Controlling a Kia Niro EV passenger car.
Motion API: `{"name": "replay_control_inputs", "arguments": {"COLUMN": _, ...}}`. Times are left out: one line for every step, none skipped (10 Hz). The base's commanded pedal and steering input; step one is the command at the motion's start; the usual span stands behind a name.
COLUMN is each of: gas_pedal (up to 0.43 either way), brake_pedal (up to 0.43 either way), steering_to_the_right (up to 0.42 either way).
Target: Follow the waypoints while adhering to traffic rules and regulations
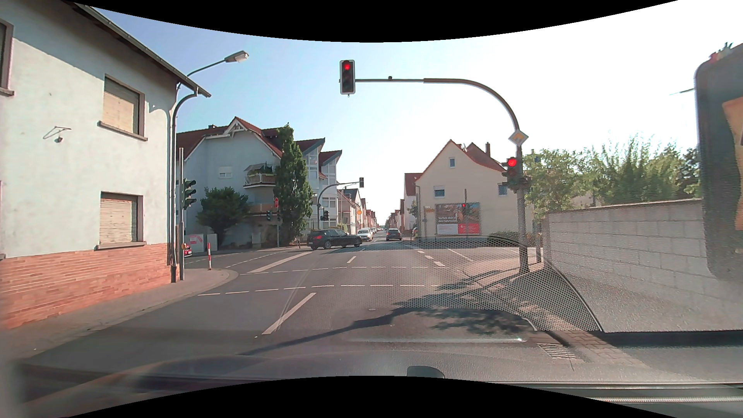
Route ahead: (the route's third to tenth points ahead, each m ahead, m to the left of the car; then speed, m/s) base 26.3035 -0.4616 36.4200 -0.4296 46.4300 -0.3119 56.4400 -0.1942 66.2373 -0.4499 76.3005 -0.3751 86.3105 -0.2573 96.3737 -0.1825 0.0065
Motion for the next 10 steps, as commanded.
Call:
{"name": "replay_control_inputs", "arguments": {"gas_pedal": 0.000, "brake_pedal": 0.250, "steering_to_the_right": -0.018}}
{"name": "replay_control_inputs", "arguments": {"gas_pedal": 0.000, "brake_pedal": 0.250, "steering_to_the_right": -0.018}}
{"name": "replay_control_inputs", "arguments": {"gas_pedal": 0.000, "brake_pedal": 0.250, "steering_to_the_right": -0.018}}
{"name": "replay_control_inputs", "arguments": {"gas_pedal": 0.000, "brake_pedal": 0.250, "steering_to_the_right": -0.018}}
{"name": "replay_control_inputs", "arguments": {"gas_pedal": 0.000, "brake_pedal": 0.250, "steering_to_the_right": -0.018}}
{"name": "replay_control_inputs", "arguments": {"gas_pedal": 0.000, "brake_pedal": 0.250, "steering_to_the_right": -0.018}}
{"name": "replay_control_inputs", "arguments": {"gas_pedal": 0.000, "brake_pedal": 0.250, "steering_to_the_right": -0.018}}
{"name": "replay_control_inputs", "arguments": {"gas_pedal": 0.000, "brake_pedal": 0.250, "steering_to_the_right": -0.018}}
{"name": "replay_control_inputs", "arguments": {"gas_pedal": 0.000, "brake_pedal": 0.256, "steering_to_the_right": -0.018}}
{"name": "replay_control_inputs", "arguments": {"gas_pedal": 0.000, "brake_pedal": 0.256, "steering_to_the_right": -0.018}}
